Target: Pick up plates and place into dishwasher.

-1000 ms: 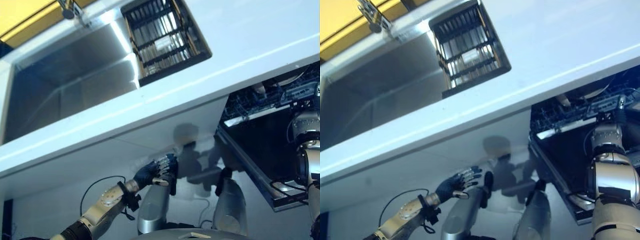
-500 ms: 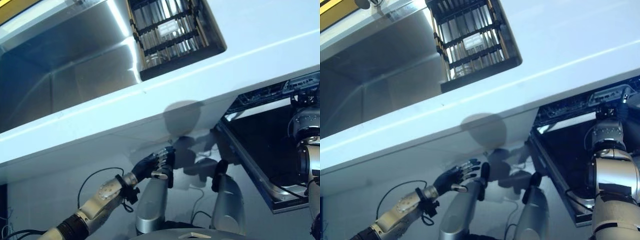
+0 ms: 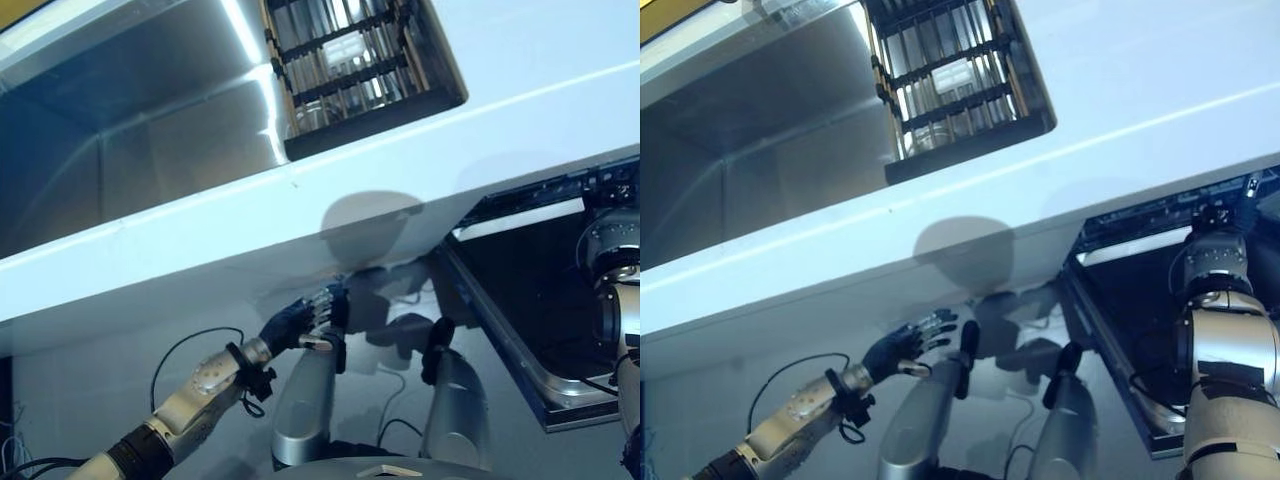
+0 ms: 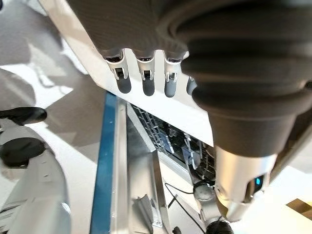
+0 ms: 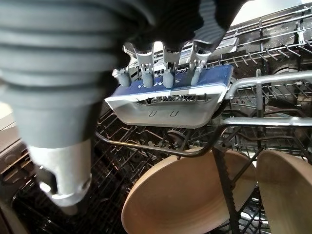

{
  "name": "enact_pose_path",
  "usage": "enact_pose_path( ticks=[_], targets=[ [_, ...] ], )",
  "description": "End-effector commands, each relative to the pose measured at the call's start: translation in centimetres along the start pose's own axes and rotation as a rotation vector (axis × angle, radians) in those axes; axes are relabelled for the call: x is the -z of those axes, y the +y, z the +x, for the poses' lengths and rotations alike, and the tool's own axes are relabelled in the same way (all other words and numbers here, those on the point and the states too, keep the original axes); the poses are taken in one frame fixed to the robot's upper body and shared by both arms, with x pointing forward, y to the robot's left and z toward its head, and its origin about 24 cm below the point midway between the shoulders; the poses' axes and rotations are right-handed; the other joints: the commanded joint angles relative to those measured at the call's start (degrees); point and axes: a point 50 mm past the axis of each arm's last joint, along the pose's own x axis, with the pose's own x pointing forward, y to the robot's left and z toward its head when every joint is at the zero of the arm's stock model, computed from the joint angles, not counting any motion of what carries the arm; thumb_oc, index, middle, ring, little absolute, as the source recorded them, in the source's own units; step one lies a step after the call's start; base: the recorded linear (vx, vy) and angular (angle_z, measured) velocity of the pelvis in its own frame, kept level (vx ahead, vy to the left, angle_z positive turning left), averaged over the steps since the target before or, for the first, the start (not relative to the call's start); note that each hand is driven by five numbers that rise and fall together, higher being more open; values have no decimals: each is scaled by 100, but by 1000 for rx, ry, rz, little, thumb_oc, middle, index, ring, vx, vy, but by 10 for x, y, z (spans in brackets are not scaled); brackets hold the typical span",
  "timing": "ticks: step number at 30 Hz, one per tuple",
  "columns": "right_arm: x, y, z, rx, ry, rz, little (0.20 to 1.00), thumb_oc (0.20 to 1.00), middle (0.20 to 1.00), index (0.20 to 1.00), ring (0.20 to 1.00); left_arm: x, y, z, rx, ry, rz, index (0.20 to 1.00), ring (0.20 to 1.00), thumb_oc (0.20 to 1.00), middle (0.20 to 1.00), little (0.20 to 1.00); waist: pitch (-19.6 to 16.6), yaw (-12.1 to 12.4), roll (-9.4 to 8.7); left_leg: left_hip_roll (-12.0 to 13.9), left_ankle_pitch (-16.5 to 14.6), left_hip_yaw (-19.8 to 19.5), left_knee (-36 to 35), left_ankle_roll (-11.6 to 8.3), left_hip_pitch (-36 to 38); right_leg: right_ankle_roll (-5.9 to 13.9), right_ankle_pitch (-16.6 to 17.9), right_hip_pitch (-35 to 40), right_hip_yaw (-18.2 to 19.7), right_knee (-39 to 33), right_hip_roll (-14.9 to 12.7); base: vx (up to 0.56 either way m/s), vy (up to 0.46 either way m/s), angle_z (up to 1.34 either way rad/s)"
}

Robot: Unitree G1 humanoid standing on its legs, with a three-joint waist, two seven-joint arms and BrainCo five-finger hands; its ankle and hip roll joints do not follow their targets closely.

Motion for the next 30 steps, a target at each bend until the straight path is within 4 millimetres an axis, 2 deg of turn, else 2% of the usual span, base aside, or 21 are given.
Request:
enact_pose_path(
  ticks=[1, 8, 13, 15, 21, 26, 28, 30],
  targets=[
    [-12, 55, -2, -203, -20, 51, 1000, 1000, 1000, 1000, 1000, -22, -5, -5, 45, -83, 31, 1000, 1000, 1000, 1000, 1000, 38, 169, -14, 58, -109, 203, 137, 184, -268, 200, -39, 258, 161, -199, -10, 0, 0, 0],
    [-8, 19, 0, -50, -35, -17, 1000, 1000, 1000, 1000, 1000, -21, -1, -8, 30, -88, 28, 1000, 1000, 1000, 1000, 1000, -104, 173, -170, 30, -169, 246, 84, 216, -41, 199, 8, 557, 164, -413, -1, -4, 3, 0],
    [-10, -11, -2, 70, -133, -224, 1000, 1000, 1000, 1000, 1000, -13, 4, -12, -6, -73, 8, 1000, 1000, 1000, 1000, 1000, -299, 94, -355, 43, -268, 312, 69, 230, 257, 216, 77, 923, 244, -663, 19, 42, 39, -2],
    [-12, -17, -6, 85, -208, -408, 1000, 1000, 1000, 1000, 1000, -5, 6, -15, -41, -50, 1, 1000, 1000, 1000, 1000, 1000, -438, 23, -462, 70, -317, 380, 19, 240, 464, 251, 94, 1136, 310, -807, 36, 81, 50, -8],
    [-10, -39, -21, 36, -303, -790, 1000, 1000, 1000, 1000, 1000, 19, 15, -34, -159, 24, -42, 1000, 1000, 1000, 1000, 1000, -769, -192, -749, 79, -416, 567, -134, 287, 885, 347, 198, 1614, 494, -1215, 78, 54, 32, -19],
    [0, -58, -42, -48, -288, -957, 1000, 1000, 1000, 1000, 1000, 44, 21, -55, -270, 84, -96, 1000, 1000, 1000, 1000, 1000, -1067, -487, -1006, 114, -507, 772, -293, 345, 1267, 416, 257, 1836, 732, -1416, 150, 43, 49, -25],
    [4, -70, -51, -64, -273, -963, 1000, 1000, 1000, 1000, 1000, 55, 19, -60, -303, 107, -113, 1000, 1000, 1000, 1000, 1000, -1182, -597, -1091, 135, -546, 847, -349, 362, 1418, 436, 272, 1891, 808, -1457, 177, 61, 35, -24],
    [5, -92, -64, -48, -267, -979, 1000, 1000, 1000, 1000, 1000, 66, 15, -63, -329, 133, -129, 1000, 1000, 1000, 1000, 1000, -1348, -729, -1179, 126, -588, 907, -422, 389, 1575, 465, 284, 1935, 916, -1494, 216, 61, 24, -31]
  ],
)
